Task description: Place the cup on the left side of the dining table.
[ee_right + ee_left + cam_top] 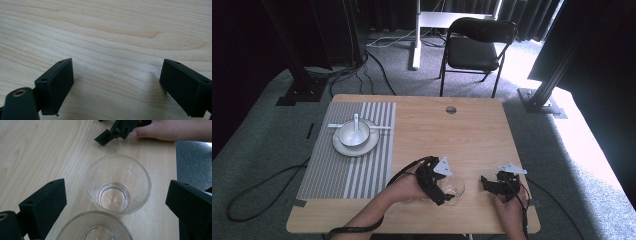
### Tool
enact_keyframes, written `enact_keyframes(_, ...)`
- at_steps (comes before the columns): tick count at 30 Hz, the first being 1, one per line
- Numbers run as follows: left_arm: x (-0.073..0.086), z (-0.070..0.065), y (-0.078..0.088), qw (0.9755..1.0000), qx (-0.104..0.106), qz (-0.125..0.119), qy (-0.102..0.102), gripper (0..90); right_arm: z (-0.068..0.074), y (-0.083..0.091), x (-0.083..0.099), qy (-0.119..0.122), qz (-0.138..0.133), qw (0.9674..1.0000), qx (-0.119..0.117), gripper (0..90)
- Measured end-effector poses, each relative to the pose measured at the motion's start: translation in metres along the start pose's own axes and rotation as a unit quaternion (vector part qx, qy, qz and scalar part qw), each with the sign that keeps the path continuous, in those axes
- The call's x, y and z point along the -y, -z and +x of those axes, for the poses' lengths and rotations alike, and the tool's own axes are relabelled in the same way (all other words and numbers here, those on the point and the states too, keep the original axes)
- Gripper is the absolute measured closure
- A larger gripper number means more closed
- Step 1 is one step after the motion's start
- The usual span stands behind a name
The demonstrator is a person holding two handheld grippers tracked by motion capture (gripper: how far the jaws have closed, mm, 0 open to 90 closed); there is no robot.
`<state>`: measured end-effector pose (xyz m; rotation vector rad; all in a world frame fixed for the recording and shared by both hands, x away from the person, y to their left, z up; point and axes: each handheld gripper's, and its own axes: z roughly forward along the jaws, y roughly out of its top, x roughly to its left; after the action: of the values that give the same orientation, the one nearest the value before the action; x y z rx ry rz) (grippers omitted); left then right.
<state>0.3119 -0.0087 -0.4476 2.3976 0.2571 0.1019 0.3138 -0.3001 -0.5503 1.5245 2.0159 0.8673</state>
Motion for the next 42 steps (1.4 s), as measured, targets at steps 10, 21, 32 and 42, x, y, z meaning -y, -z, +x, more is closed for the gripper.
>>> enact_keyframes(10, -0.010, -0.008, -0.018, 0.9993, -0.003, 0.031, -0.020, 3.7, 0.000, 0.000, 0.000, 0.000, 0.000, 1.0000, 0.000, 11.5)
enact_keyframes(21, -0.017, -0.015, -0.032, 0.9968, -0.019, 0.067, -0.040, 3.9, 0.000, 0.000, 0.000, 0.000, 0.000, 1.0000, 0.000, 11.5)
enact_keyframes(32, -0.020, -0.018, -0.046, 0.9921, -0.038, 0.108, -0.052, 8.5, 0.000, 0.000, 0.000, 0.000, 0.000, 1.0000, 0.000, 11.5)
enact_keyframes(42, -0.019, -0.016, -0.048, 0.9909, -0.047, 0.116, -0.048, 16.3, 0.000, 0.000, 0.000, 0.000, 0.000, 1.0000, 0.000, 11.5)
